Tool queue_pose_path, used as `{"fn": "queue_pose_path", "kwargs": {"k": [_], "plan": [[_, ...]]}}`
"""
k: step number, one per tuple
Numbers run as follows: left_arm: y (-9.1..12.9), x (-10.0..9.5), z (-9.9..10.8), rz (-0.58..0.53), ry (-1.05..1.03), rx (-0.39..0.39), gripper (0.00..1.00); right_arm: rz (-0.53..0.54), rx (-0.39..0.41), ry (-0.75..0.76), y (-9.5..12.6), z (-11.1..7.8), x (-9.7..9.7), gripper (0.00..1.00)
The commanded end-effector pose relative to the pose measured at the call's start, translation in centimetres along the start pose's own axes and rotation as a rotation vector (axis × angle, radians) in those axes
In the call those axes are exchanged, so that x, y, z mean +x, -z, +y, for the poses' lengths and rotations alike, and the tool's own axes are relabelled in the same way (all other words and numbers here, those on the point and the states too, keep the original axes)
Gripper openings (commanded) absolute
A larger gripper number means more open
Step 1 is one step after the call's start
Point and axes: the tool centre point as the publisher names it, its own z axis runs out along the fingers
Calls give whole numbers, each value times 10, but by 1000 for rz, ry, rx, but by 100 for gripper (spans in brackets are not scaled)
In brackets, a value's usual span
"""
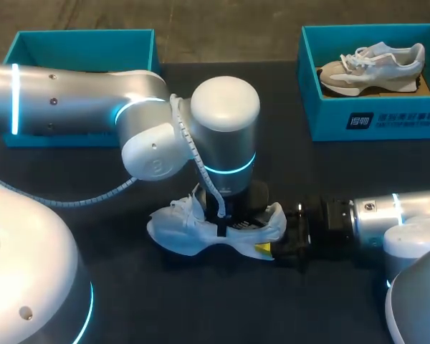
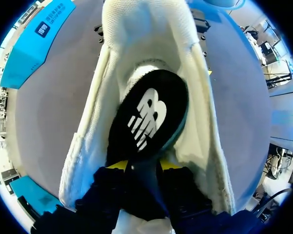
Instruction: Take the shoe out of the shoebox, open the shoe tongue, remove and reinsert the insole, then place the shoe into the shoebox
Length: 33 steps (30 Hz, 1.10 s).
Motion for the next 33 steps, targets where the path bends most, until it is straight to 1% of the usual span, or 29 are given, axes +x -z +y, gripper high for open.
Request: {"fn": "queue_pose_path", "kwargs": {"k": [1, 2, 3, 4, 7, 10, 13, 23, 28, 33], "plan": [[-10, -13, -6, -27, 12, -25, 31, 4, 5, 0, -2, 0, 7, 0], [-12, -14, -6, -27, 15, -23, 28, 4, 5, 0, -2, 0, 7, 0], [-13, -15, -6, -27, 23, -21, 16, 4, 5, 0, -2, 0, 7, 0], [-15, -16, -6, -31, 34, -18, 0, 4, 5, 0, -2, 0, 7, 0], [-14, -19, -5, -41, 50, -11, 0, 4, 5, 0, -2, 0, 7, 0], [-7, -21, -2, -42, 56, 1, 0, 4, 5, 0, -2, 0, 7, 0], [2, -21, 1, -20, 58, 26, 0, 4, 5, 0, -2, 0, 7, 0], [33, -8, 3, 138, 25, 138, 0, 4, 5, 0, -2, 0, 7, 0], [44, -4, 5, 203, 20, 178, 0, 4, 5, 0, -2, 0, 7, 0], [50, -2, 7, 240, 16, 210, 0, 4, 5, 0, -2, 0, 7, 0]]}}
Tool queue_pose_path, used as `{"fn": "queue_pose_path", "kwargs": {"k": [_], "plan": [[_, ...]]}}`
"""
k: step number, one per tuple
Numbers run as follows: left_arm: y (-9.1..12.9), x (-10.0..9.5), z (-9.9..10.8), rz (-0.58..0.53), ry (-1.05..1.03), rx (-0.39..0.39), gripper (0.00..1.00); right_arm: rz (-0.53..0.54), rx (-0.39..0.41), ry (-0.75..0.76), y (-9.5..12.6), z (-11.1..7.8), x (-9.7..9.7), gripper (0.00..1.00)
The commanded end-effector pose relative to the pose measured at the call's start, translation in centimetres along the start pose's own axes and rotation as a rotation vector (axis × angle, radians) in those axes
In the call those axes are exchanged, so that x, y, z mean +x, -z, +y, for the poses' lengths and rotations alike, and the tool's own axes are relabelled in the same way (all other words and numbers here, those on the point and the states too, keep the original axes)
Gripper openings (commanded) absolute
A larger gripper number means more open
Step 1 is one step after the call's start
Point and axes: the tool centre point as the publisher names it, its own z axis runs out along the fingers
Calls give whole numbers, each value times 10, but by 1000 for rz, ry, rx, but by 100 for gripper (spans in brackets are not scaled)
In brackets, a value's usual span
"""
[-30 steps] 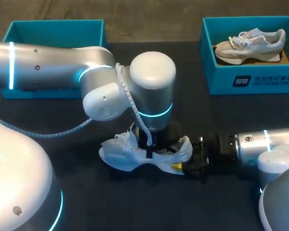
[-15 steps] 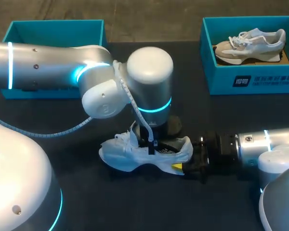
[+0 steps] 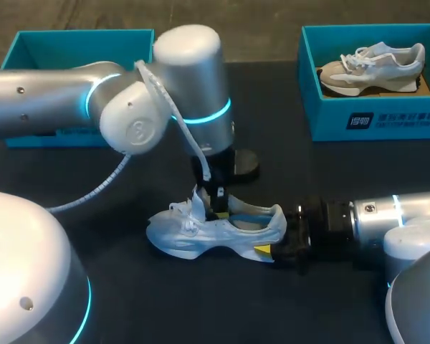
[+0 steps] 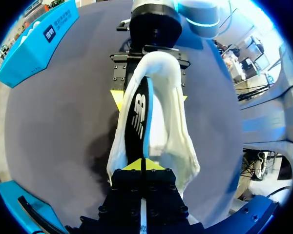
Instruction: Take the shoe out of the shoebox, open the shoe tongue, remove and reinsert the insole, then place the shoe into the shoebox
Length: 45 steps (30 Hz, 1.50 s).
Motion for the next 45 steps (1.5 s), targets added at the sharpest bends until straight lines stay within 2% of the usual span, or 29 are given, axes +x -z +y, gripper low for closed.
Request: {"fn": "queue_pose_path", "kwargs": {"k": [1, 7, 15, 19, 20, 21, 24, 39, 45], "plan": [[7, 0, 8, 24, -8, 41, 0, 0, 5, 0, -2, 0, 3, 0], [16, 6, 10, 67, -24, 99, 0, 0, 5, 0, -2, 0, 3, 0], [26, 11, 10, 71, -43, 137, 0, 0, 5, 0, -2, 0, 3, 0], [25, 14, 5, 34, -61, 112, 0, 0, 5, 0, -2, 0, 3, 0], [24, 14, 2, 29, -68, 107, 4, 0, 5, 0, -2, 0, 3, 0], [22, 15, -1, 18, -69, 96, 16, 0, 5, 0, -2, 0, 3, 0], [18, 14, -7, -6, -73, 69, 28, 0, 5, 0, -2, 0, 3, 0], [-1, 4, -18, -85, -116, -40, 34, 0, 5, 0, -2, 0, 3, 0], [-3, 5, -18, -118, -131, -51, 36, 0, 5, 0, -2, 0, 3, 0]]}}
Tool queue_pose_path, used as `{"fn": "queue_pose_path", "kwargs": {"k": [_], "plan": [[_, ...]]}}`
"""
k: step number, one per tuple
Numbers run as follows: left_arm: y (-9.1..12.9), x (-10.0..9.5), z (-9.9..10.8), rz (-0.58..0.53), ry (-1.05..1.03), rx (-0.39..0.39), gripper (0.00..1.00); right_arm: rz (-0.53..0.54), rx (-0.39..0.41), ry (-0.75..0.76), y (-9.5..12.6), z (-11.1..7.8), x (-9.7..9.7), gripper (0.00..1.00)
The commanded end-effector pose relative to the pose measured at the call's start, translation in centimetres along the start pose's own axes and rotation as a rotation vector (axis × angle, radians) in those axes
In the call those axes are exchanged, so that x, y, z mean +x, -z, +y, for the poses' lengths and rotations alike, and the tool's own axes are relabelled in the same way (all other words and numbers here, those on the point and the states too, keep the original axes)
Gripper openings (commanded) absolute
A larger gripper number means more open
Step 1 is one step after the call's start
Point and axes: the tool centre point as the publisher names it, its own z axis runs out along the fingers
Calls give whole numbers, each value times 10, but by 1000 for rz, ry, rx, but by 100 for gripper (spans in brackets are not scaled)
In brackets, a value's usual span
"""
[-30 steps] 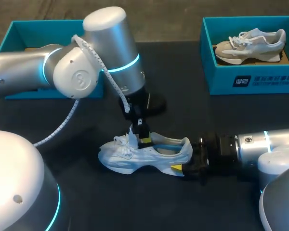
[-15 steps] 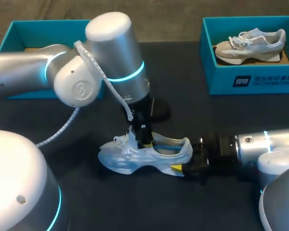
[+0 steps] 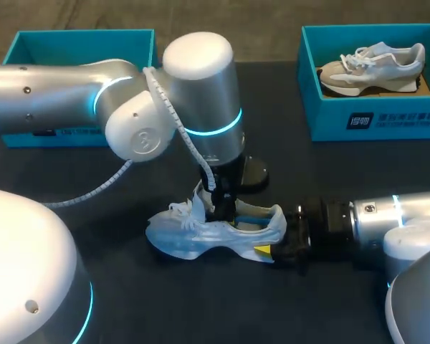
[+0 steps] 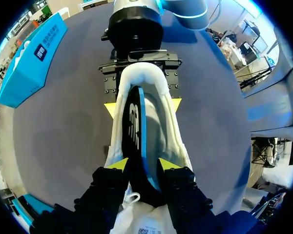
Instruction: Take the shoe out of the shoebox, open the shoe tongue, remove and reinsert the insole, then place the shoe into the shoebox
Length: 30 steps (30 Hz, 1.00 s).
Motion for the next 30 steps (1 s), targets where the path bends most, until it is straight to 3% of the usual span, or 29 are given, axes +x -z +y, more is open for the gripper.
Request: {"fn": "queue_pose_path", "kwargs": {"k": [1, 17, 30], "plan": [[-1, 2, -5, -28, -5, -17, 36, 0, 5, -1, -2, 0, 2, 0], [1, 2, -11, -134, -45, -57, 38, 0, 5, -1, -2, 0, 2, 0], [-10, -1, -17, -115, -58, -65, 39, 0, 5, -1, -2, 0, 2, 0]]}}
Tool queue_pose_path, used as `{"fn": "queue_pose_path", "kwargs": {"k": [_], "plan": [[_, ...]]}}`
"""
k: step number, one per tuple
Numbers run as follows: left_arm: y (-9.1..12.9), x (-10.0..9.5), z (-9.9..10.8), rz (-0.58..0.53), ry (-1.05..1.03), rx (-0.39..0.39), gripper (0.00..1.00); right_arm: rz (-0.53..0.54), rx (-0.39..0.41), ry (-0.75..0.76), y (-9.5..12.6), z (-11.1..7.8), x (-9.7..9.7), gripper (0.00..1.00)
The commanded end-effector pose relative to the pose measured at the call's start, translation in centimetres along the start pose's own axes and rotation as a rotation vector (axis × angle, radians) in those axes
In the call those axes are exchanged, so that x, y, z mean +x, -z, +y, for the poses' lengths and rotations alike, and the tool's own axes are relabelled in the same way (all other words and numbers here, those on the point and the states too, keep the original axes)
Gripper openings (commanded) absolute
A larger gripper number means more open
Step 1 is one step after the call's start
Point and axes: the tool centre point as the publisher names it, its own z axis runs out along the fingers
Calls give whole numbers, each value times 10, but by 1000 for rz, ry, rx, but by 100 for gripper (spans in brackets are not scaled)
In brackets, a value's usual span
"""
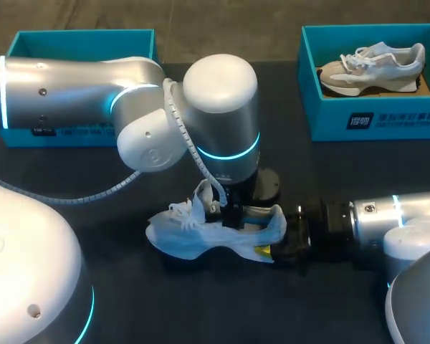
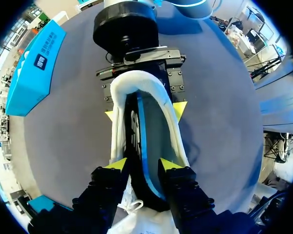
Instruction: Take the shoe out of the shoebox, open the shoe tongue, remove and reinsert the insole, then place the shoe into the shoebox
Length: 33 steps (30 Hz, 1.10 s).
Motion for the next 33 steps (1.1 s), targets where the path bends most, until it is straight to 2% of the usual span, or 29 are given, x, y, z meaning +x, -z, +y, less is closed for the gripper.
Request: {"fn": "queue_pose_path", "kwargs": {"k": [1, 12, 28, 33], "plan": [[-5, 0, -6, 7, -8, 0, 39, 0, 5, -1, -2, 0, 2, 0], [-2, 1, -15, -7, -21, 18, 38, 0, 5, -1, -2, 0, 2, 0], [-8, -13, -26, -6, -5, 28, 35, 0, 5, -1, -2, 0, 2, 0], [-7, -11, -29, 11, -26, 39, 26, 0, 5, -1, -2, 0, 2, 0]]}}
